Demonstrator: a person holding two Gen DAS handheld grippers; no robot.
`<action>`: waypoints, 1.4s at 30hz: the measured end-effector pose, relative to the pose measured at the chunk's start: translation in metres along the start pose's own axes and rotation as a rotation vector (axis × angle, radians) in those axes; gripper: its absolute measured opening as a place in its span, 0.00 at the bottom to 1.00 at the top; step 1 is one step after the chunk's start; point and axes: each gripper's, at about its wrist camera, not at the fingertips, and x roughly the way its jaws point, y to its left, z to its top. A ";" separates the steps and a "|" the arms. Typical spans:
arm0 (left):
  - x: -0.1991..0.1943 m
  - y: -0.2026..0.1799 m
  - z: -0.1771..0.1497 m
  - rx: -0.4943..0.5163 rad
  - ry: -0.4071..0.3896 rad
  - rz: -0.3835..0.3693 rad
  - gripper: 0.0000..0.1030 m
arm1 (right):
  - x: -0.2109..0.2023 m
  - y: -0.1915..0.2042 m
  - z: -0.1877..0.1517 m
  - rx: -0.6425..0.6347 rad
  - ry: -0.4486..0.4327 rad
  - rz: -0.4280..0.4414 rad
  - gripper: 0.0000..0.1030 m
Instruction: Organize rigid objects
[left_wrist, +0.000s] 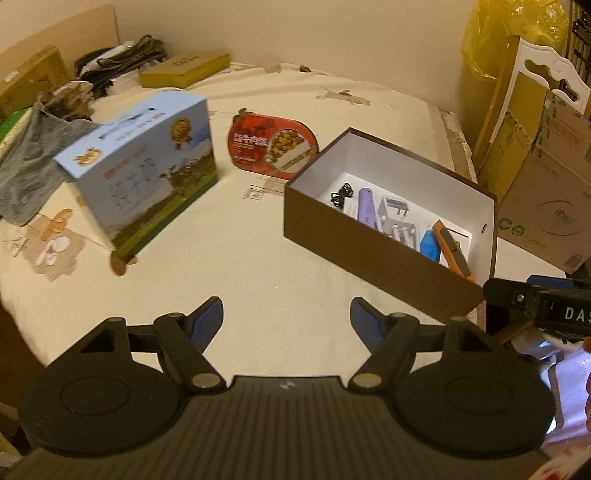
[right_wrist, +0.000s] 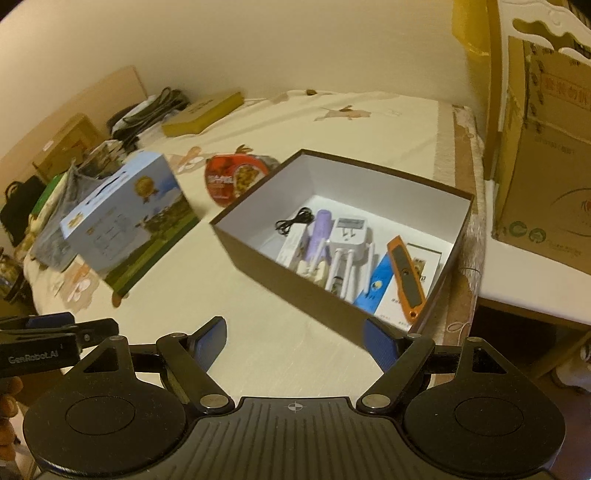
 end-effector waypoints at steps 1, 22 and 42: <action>-0.006 0.001 -0.002 -0.003 -0.003 0.003 0.70 | -0.003 0.003 -0.002 -0.005 0.003 0.002 0.76; -0.090 0.015 -0.063 -0.064 -0.015 0.062 0.70 | -0.054 0.051 -0.056 -0.151 0.058 0.063 0.76; -0.108 0.013 -0.098 -0.072 -0.007 0.083 0.70 | -0.065 0.064 -0.075 -0.204 0.075 0.092 0.76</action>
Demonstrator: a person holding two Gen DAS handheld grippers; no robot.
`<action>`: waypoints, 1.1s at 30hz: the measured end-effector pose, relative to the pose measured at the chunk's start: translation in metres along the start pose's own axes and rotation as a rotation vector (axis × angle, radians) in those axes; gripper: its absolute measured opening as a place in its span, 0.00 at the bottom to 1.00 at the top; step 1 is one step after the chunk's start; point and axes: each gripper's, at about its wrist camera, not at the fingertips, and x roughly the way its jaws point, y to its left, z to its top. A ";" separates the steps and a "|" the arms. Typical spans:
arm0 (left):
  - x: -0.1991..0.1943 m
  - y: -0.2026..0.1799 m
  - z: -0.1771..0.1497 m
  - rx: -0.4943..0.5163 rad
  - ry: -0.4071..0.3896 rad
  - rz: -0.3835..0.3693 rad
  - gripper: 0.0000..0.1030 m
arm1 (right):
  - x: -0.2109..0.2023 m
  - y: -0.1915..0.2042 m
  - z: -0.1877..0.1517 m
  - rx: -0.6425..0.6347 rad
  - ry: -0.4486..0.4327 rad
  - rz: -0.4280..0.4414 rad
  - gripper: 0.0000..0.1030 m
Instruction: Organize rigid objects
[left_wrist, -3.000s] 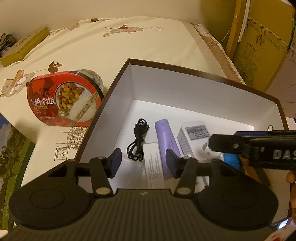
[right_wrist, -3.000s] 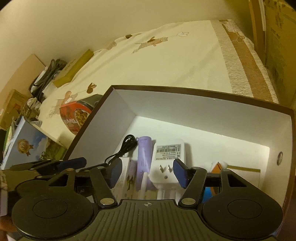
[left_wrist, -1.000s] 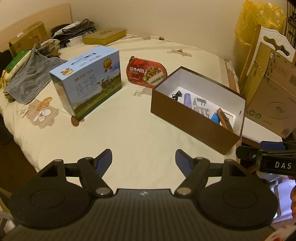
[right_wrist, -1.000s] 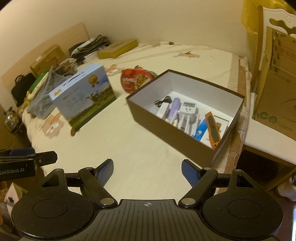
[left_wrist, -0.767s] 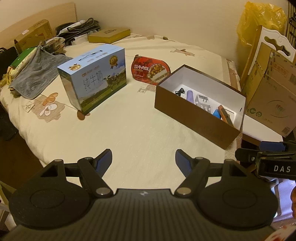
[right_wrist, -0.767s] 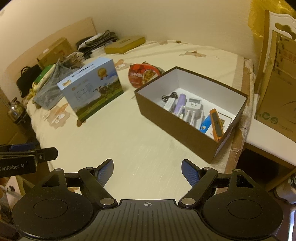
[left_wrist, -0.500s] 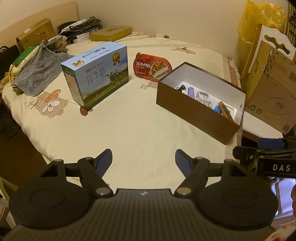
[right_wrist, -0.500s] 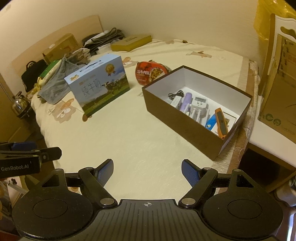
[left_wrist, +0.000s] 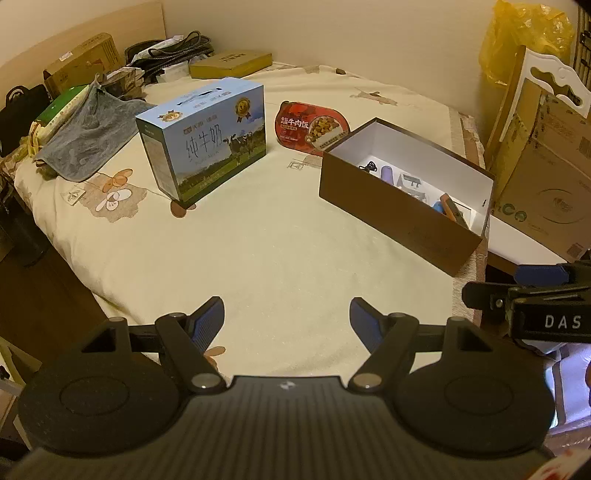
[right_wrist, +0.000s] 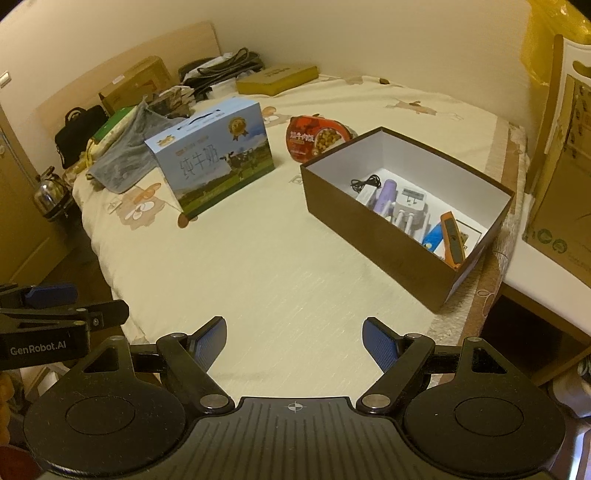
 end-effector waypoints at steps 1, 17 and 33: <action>-0.001 -0.001 -0.001 0.000 0.000 -0.001 0.70 | 0.000 0.000 0.000 -0.002 0.001 0.000 0.76; -0.003 -0.003 -0.010 -0.004 0.003 -0.002 0.70 | 0.004 0.002 -0.008 -0.007 0.021 0.004 0.76; 0.001 -0.003 -0.009 -0.001 0.009 -0.003 0.70 | 0.009 -0.001 -0.010 0.007 0.038 -0.001 0.76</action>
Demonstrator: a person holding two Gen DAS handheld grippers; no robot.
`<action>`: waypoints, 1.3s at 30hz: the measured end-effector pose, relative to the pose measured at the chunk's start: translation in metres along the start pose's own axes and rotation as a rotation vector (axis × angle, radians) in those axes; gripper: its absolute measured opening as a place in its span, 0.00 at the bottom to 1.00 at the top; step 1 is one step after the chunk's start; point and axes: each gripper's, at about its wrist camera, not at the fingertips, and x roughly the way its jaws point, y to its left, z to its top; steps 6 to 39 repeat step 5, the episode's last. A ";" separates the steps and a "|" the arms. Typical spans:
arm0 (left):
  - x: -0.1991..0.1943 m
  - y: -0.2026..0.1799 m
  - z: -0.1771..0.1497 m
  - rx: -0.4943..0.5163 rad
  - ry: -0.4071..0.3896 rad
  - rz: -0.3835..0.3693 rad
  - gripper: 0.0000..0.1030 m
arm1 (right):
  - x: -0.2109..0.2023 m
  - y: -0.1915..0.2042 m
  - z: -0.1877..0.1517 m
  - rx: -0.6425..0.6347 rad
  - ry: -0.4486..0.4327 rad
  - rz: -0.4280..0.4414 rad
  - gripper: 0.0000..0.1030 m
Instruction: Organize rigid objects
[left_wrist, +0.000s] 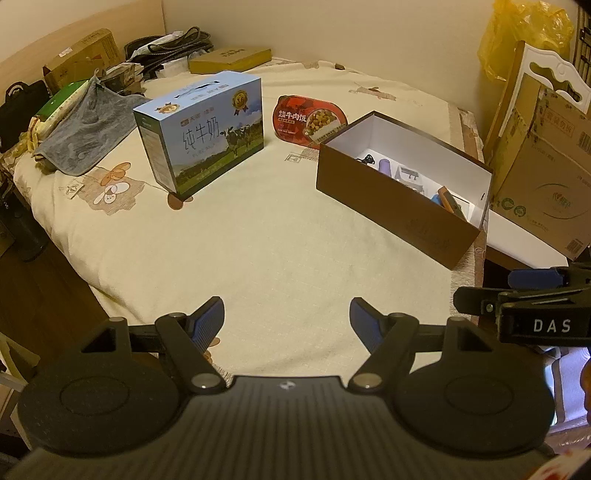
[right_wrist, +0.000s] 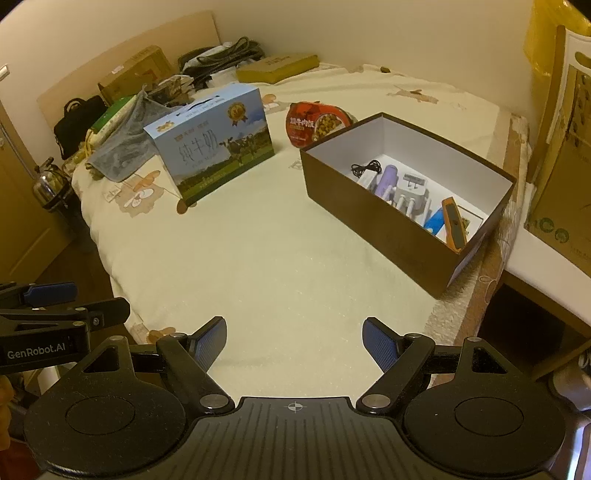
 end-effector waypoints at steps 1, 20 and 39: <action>0.001 0.000 0.000 0.001 -0.001 0.000 0.70 | 0.000 0.000 0.000 0.001 0.001 -0.001 0.76; 0.002 -0.001 0.000 0.002 -0.001 -0.001 0.70 | 0.002 -0.002 -0.001 0.004 0.006 -0.004 0.76; 0.002 -0.001 0.000 0.002 -0.001 -0.001 0.70 | 0.002 -0.002 -0.001 0.004 0.006 -0.004 0.76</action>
